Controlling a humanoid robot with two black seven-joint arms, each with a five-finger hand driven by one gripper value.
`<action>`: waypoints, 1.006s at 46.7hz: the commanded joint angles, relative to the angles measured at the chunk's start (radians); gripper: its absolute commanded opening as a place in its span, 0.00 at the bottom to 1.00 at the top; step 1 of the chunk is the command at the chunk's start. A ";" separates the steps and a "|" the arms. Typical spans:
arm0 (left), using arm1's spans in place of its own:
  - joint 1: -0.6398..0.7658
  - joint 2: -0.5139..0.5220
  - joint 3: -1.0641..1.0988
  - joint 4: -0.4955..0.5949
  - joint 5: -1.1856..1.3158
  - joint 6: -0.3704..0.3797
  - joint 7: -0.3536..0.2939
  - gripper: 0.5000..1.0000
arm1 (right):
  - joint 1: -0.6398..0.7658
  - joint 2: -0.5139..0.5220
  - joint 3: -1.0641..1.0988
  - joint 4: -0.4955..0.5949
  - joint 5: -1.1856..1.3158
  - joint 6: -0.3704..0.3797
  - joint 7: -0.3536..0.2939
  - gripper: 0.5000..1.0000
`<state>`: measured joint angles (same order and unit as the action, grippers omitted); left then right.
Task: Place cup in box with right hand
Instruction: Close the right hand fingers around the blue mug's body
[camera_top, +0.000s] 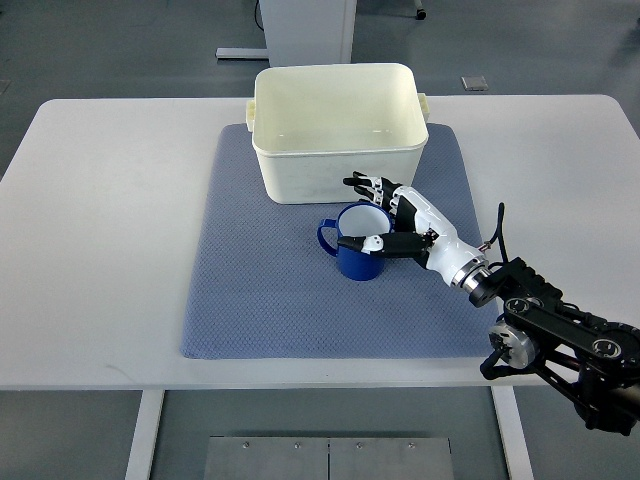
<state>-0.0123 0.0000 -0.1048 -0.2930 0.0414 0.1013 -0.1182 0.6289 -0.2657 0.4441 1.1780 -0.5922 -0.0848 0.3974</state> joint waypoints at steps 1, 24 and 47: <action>0.000 0.000 0.001 0.000 0.000 0.000 0.000 1.00 | -0.001 0.000 -0.001 0.000 0.000 0.000 0.000 0.95; 0.000 0.000 0.001 0.000 0.000 0.000 0.000 1.00 | -0.001 0.023 -0.034 -0.049 0.000 -0.006 0.021 0.95; 0.000 0.000 -0.001 0.000 0.000 0.000 0.000 1.00 | -0.003 0.034 -0.059 -0.067 0.000 -0.015 0.032 0.95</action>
<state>-0.0122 0.0000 -0.1049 -0.2930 0.0414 0.1012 -0.1181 0.6258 -0.2379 0.3864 1.1207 -0.5921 -0.1000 0.4270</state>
